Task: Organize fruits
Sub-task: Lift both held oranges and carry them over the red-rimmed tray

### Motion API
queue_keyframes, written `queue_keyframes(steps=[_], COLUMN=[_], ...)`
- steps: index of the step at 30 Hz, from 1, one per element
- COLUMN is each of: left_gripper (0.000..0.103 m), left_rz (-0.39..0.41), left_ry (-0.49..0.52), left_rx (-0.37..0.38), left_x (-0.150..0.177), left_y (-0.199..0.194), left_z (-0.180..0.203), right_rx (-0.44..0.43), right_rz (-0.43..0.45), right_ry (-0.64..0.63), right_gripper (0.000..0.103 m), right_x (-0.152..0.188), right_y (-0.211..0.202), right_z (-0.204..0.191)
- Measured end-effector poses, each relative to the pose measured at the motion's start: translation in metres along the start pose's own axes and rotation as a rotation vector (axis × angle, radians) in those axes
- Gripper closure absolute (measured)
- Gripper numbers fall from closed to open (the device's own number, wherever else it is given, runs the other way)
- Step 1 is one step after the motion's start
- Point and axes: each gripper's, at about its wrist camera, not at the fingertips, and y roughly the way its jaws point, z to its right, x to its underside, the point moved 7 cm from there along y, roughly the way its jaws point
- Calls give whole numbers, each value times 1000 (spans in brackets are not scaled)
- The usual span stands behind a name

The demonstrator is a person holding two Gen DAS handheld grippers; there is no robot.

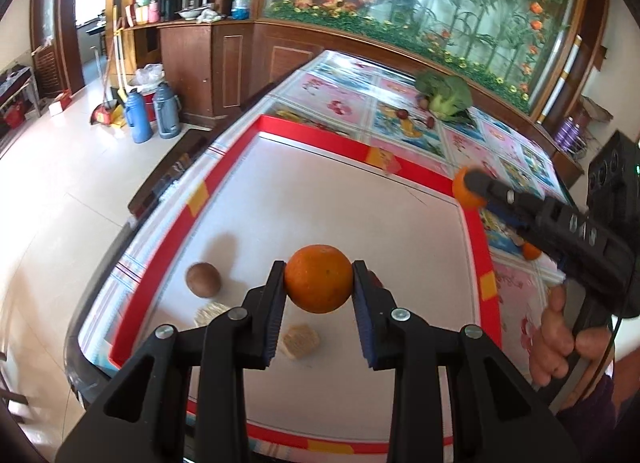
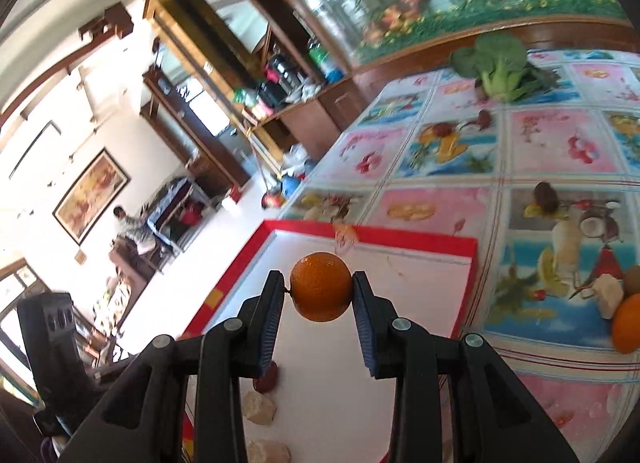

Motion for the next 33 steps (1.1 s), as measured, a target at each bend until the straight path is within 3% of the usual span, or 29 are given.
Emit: queue_keyframes(steps=[4,10,33], left_gripper=[69,69,69], left_rz=[-5,7,-4], left_ry=[-28,16,60], left_rx=[-25,-30,-52], left_x=[-6,-7,1], left_y=[6,8,8], left_z=[-3,17,19], right_rx=[8,-34,95], right_rz=[-47,-14,-58], right_ry=[-42,-45,-158], right_gripper=[70,70,70], right_x=[12,13,28], right_y=[-1,-19,-1], right_z=[0,-13,-15])
